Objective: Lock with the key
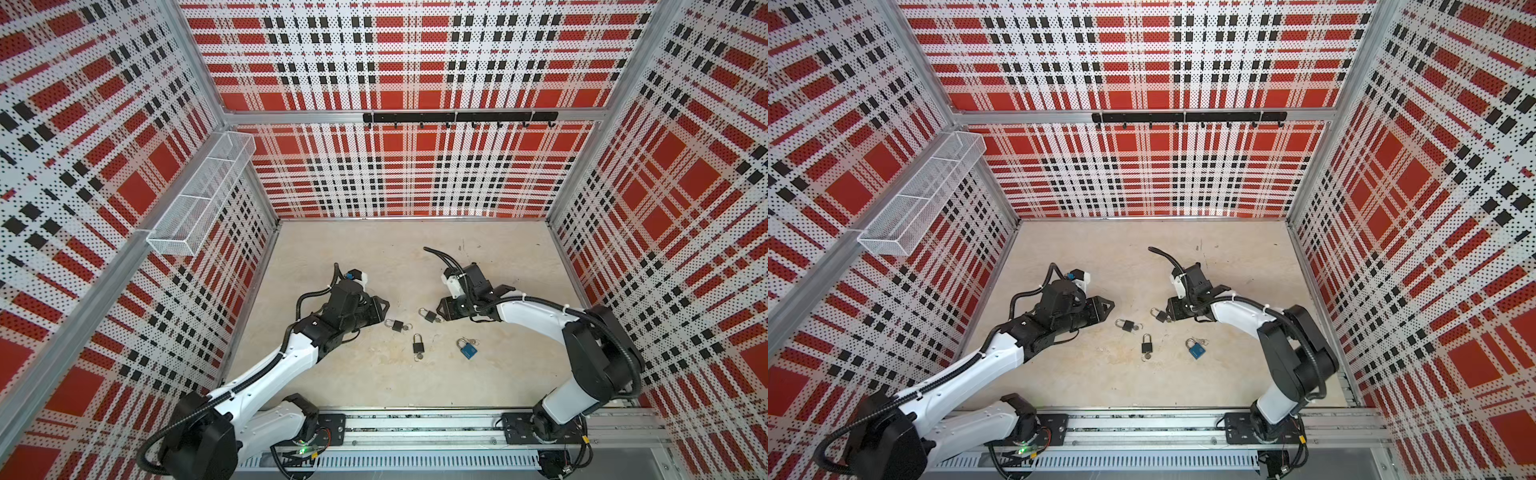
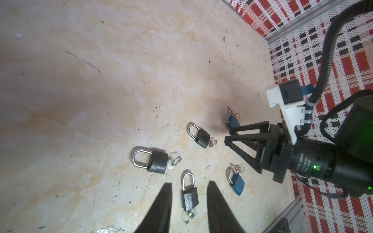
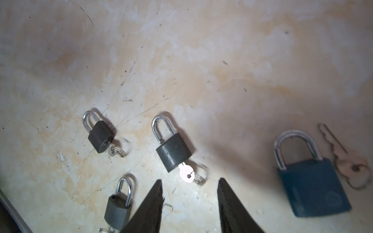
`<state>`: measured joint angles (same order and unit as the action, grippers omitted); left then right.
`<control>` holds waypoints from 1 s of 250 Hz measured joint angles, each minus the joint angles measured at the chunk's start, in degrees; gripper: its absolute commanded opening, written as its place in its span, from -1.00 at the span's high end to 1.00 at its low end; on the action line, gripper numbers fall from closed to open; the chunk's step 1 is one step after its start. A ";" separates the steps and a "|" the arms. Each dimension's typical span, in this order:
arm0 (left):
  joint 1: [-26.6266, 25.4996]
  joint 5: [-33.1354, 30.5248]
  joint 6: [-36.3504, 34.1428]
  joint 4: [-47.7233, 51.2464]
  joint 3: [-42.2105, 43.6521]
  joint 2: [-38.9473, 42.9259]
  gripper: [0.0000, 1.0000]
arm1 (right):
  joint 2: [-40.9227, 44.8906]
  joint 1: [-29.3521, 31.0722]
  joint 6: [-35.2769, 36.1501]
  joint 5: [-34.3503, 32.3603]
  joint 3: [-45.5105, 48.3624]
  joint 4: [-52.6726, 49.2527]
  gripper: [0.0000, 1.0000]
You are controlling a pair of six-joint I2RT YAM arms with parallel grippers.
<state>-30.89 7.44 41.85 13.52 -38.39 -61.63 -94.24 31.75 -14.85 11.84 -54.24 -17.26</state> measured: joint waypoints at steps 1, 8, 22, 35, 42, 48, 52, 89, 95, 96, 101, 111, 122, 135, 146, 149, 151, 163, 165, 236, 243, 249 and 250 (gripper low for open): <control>0.04 -0.02 0.02 0.02 0.00 0.04 0.32 | -0.13 0.04 0.09 0.04 -0.11 0.02 0.06; 0.22 -0.13 0.09 0.22 0.11 0.39 0.32 | -1.16 0.13 0.55 0.31 -0.83 0.09 0.05; 0.61 -0.31 0.17 0.59 0.13 1.07 0.32 | -2.99 0.42 1.40 0.83 -2.08 0.44 0.05; 0.83 -0.42 0.22 0.76 0.13 1.53 0.32 | -4.50 0.46 1.88 1.29 -2.93 0.72 0.05; 0.90 -0.44 0.26 0.85 0.13 1.68 0.32 | -5.14 0.46 2.10 1.49 -3.26 0.85 0.05; 0.94 -0.44 0.28 0.90 0.13 1.75 0.32 | -5.60 0.48 2.29 1.68 -3.48 0.90 0.05; 0.96 -0.44 0.33 0.94 0.13 1.77 0.32 | -6.01 0.55 2.34 1.81 -3.56 1.01 0.04; 0.98 -0.42 0.37 1.14 0.17 1.75 0.32 | -8.24 0.92 3.10 2.32 -3.85 1.44 0.04; 0.98 -0.42 0.35 1.14 0.17 1.73 0.32 | -8.44 1.01 3.13 2.34 -3.85 1.44 0.04; 0.98 -0.42 0.37 1.14 0.17 1.73 0.32 | -8.50 1.03 3.13 2.40 -3.85 1.44 0.03; 0.98 -0.42 0.35 1.14 0.17 1.68 0.32 | -8.59 1.09 3.13 2.49 -3.85 1.51 0.03; 1.01 -0.42 0.37 1.14 0.17 1.60 0.32 | -8.72 1.27 3.10 2.73 -3.85 1.66 0.03; 1.03 -0.39 0.35 1.14 0.17 1.49 0.32 | -8.79 1.49 3.10 2.93 -3.85 1.90 0.02; 1.16 -0.37 0.35 1.11 0.17 1.27 0.32 | -8.81 1.86 3.10 3.06 -3.82 2.12 0.02; 1.29 -0.37 0.35 1.14 0.17 1.09 0.32 | -8.81 2.23 3.10 3.10 -3.82 2.25 0.01; 1.31 -0.37 0.35 1.14 0.17 1.07 0.32 | -8.81 2.32 3.10 3.10 -3.82 2.27 0.01; 1.31 -0.37 0.35 1.11 0.17 1.03 0.32 | -8.81 2.38 3.10 3.10 -3.82 2.32 0.01; 1.36 -0.33 0.35 1.09 0.17 0.83 0.32 | -8.81 2.82 3.10 3.10 -3.85 2.34 0.01; 1.36 -0.33 0.35 1.09 0.17 0.81 0.32 | -8.81 2.89 3.10 3.08 -3.82 2.34 0.01; 1.38 0.09 0.35 1.05 0.17 0.46 0.32 | -8.81 5.33 3.34 -0.37 -3.85 1.62 0.01; 1.38 0.11 0.35 1.03 0.17 0.46 0.32 | -8.81 5.66 3.39 -1.01 -3.85 1.38 0.01; 1.42 0.17 0.35 1.03 0.17 0.46 0.32 | -8.81 5.97 3.45 -1.70 -3.87 1.05 0.01; 1.42 0.17 0.35 1.03 0.17 0.46 0.32 | -8.81 6.01 3.48 -1.77 -3.87 1.01 0.01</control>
<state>-29.47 7.62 42.19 14.55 -38.22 -61.17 -103.04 37.76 -11.38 10.07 -58.11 -16.25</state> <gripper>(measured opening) 0.341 0.495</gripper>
